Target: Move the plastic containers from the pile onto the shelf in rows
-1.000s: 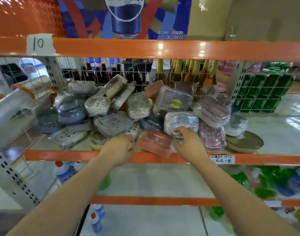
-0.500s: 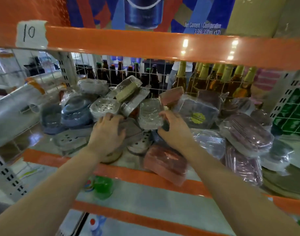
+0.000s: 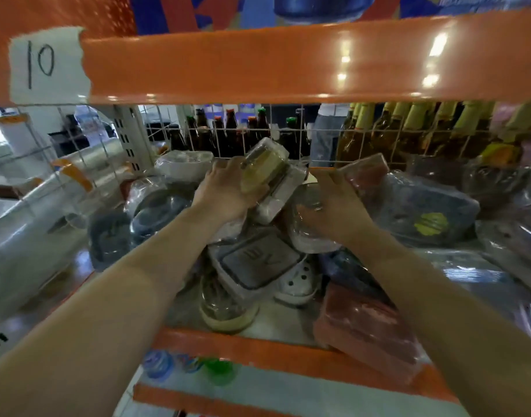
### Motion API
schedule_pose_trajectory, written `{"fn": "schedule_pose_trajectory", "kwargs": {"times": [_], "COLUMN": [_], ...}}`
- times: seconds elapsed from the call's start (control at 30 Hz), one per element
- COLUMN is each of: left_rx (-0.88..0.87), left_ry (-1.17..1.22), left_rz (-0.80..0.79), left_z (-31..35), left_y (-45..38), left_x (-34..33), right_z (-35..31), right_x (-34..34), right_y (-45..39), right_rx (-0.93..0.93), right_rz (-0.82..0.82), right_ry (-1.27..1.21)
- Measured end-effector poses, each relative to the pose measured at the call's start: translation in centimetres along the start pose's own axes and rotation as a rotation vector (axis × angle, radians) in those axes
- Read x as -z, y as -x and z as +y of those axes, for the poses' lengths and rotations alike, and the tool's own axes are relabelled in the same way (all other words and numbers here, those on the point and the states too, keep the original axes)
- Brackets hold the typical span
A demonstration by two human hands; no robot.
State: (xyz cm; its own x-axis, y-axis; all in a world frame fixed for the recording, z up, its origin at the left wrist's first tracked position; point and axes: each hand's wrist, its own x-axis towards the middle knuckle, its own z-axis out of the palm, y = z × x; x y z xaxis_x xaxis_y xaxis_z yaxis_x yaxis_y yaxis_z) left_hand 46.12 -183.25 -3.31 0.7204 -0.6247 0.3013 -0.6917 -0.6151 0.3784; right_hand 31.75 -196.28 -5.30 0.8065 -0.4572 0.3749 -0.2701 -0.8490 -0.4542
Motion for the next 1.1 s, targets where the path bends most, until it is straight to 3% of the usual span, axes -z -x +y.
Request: {"fn": "schedule_pose_trajectory", "kwargs": {"times": [0.37, 0.5, 0.67, 0.77, 0.93, 1.1], "left_rx": [0.198, 0.182, 0.087, 0.058, 0.006, 0.023], "left_ry": [0.345, 0.481, 0.418, 0.386, 0.404, 0.402], "left_rz": [-0.058, -0.009, 0.129, 0.195, 0.19, 0.203], "left_z": [1.8, -0.1, -1.8, -2.6, -3.8, -4.6], "left_y": [-5.3, -5.6, -4.3, -3.6, -2.5, -1.7], "left_x": [-1.6, -1.0, 1.1, 2.2, 1.9, 1.3], "right_z": [0.7, 0.1, -1.2, -2.2, -3.4, -4.0], "right_x": [-0.5, -1.2, -2.7, -3.7, -4.5, -4.9], "right_y": [-0.8, -1.9, -4.1, -5.0, -5.4, -5.6], "right_rx": [-0.158, -0.189, -0.276, -0.304, -0.376, -0.421], "right_rz": [-0.063, -0.074, 0.02, 0.052, 0.058, 0.154], "right_ry": [-0.035, -0.076, -0.228, -0.153, -0.018, -0.138]}}
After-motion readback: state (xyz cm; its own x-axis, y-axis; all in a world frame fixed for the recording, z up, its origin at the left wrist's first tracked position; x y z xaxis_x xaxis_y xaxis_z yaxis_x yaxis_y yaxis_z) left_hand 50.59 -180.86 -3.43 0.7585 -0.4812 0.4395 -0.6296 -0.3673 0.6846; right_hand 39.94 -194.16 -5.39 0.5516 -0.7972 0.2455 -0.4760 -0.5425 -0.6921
